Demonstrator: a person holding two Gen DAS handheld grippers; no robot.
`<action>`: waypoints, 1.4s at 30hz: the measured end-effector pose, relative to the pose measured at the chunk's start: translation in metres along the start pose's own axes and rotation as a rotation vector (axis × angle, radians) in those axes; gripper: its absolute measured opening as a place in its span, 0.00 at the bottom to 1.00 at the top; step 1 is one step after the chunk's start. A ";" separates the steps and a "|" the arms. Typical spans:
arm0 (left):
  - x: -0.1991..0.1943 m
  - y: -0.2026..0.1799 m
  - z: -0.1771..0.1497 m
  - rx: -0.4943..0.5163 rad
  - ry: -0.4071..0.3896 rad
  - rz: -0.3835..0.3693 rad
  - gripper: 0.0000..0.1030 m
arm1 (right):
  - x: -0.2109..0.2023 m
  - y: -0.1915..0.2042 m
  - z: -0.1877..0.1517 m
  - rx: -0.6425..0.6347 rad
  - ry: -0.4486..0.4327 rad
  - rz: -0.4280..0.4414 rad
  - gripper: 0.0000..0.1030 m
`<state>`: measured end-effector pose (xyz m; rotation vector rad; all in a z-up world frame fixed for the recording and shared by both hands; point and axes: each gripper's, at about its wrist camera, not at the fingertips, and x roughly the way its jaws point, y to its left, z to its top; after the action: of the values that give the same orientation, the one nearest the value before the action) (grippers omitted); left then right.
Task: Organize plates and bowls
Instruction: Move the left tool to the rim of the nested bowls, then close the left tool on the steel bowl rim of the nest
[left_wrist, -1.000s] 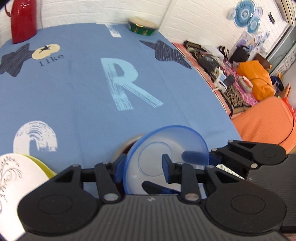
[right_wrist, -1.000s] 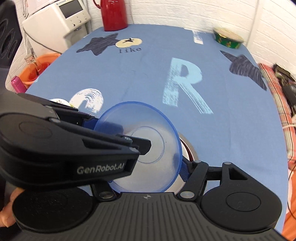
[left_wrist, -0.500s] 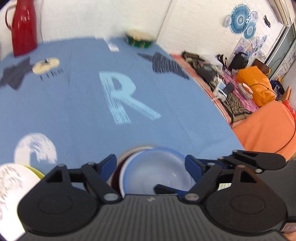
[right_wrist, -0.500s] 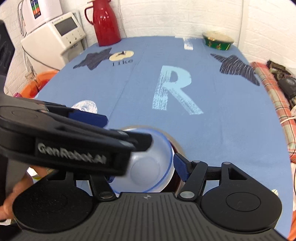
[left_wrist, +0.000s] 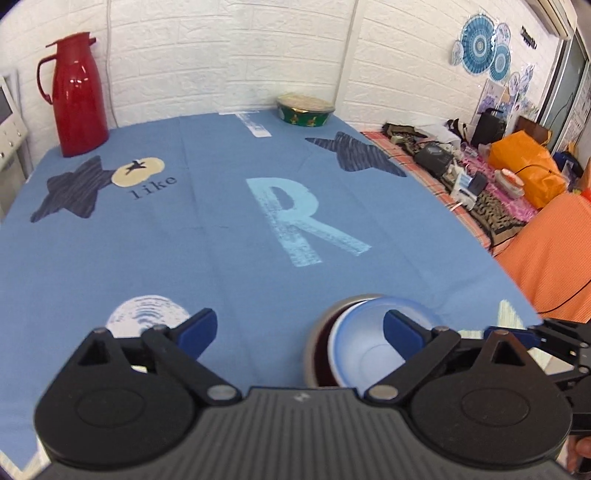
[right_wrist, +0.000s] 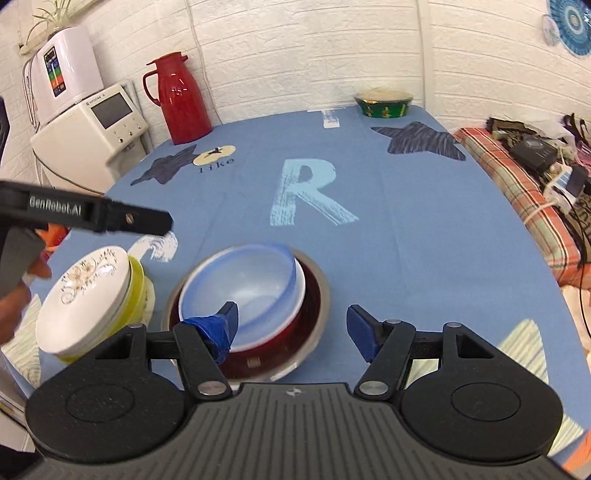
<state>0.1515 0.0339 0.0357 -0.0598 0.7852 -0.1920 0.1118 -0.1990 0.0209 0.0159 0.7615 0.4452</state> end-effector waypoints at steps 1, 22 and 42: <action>0.001 0.003 0.000 0.006 0.001 0.011 0.93 | 0.000 -0.001 -0.003 0.005 0.003 -0.006 0.49; 0.040 0.052 -0.009 -0.113 0.185 -0.106 0.95 | 0.014 -0.020 0.000 0.100 0.032 -0.056 0.50; 0.080 0.047 -0.009 -0.017 0.312 -0.112 0.95 | 0.015 -0.021 -0.002 0.116 0.084 -0.049 0.52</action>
<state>0.2079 0.0641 -0.0322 -0.0914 1.0961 -0.3059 0.1280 -0.2123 0.0059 0.0869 0.8680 0.3564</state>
